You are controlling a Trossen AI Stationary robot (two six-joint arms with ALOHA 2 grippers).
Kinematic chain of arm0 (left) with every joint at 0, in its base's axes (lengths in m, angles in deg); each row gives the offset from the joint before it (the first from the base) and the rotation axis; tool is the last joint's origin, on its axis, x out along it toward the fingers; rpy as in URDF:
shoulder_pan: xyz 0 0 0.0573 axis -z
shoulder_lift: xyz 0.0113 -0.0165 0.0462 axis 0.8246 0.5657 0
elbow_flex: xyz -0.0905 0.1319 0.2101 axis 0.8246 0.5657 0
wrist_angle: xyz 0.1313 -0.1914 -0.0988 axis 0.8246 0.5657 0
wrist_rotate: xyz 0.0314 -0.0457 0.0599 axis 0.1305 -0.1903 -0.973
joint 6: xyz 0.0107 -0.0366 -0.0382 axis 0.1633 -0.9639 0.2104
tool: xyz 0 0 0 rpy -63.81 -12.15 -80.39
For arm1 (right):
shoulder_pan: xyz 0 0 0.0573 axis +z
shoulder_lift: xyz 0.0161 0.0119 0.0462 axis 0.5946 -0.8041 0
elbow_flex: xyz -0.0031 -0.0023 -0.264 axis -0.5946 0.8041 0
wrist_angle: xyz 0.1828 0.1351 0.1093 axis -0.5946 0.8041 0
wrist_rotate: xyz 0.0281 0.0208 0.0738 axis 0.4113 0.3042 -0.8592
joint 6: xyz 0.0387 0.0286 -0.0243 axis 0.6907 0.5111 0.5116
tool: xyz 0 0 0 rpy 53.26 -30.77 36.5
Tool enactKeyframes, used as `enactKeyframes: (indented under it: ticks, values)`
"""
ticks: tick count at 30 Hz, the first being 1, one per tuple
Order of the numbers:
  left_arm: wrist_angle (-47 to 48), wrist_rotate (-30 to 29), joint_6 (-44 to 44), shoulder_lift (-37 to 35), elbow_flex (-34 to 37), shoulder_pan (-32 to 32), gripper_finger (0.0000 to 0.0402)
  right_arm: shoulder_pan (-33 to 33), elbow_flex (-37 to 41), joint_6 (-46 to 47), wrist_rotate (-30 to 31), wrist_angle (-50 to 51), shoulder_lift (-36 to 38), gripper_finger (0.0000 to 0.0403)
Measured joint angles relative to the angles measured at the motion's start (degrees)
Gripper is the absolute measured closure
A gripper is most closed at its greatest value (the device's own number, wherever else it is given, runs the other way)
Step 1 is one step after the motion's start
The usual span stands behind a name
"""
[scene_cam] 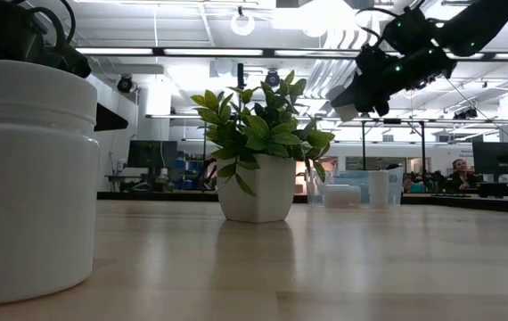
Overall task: Pick and place pill bottles into a basket
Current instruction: Put the white pill bottle into the transparent bin
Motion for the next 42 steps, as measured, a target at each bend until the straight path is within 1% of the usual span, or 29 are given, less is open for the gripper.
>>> enactKeyframes:
  ticks: [6, 14, 19, 25, 28, 32, 40, 42]
  values:
    - [0.0, 0.0, 0.0, 0.0, 0.0, 0.0, 0.0355, -2.0, 0.0, 2.8, 0.9, -2.9, -3.0, 0.0237]
    - [0.0, 0.0, 0.0, 0.0, 0.0, 0.0, 0.0355, -5.7, 0.0, 3.7, 8.0, -2.9, -5.1, 0.0237]
    - [0.0, 0.0, 0.0, 0.0, 0.0, 0.0, 0.0355, -7.9, 0.0, 5.7, 10.3, -2.9, -7.0, 0.0237]
    - [0.0, 0.0, 0.0, 0.0, 0.0, 0.0, 0.0355, -9.9, 0.0, 5.6, 10.3, -2.8, -10.8, 0.0237]
    - [0.0, 0.0, 0.0, 0.0, 0.0, 0.0, 0.0355, -10.5, 0.0, 4.2, 10.1, -3.2, -13.1, 0.0237]
    - [0.0, 0.1, 0.0, 0.0, 0.0, 0.0, 0.0355, -10.8, 0.0, 2.6, 8.5, -4.1, -15.6, 0.0237]
    - [0.0, 0.1, 0.0, 0.0, 0.0, 0.0, 0.0355, -10.8, -0.2, -2.4, 6.3, -4.4, -16.7, 0.0237]
    - [0.0, 0.1, 0.0, 0.0, 0.0, 0.0, 0.0355, -10.8, -1.3, -4.1, 5.6, -2.4, -16.7, 0.0237]
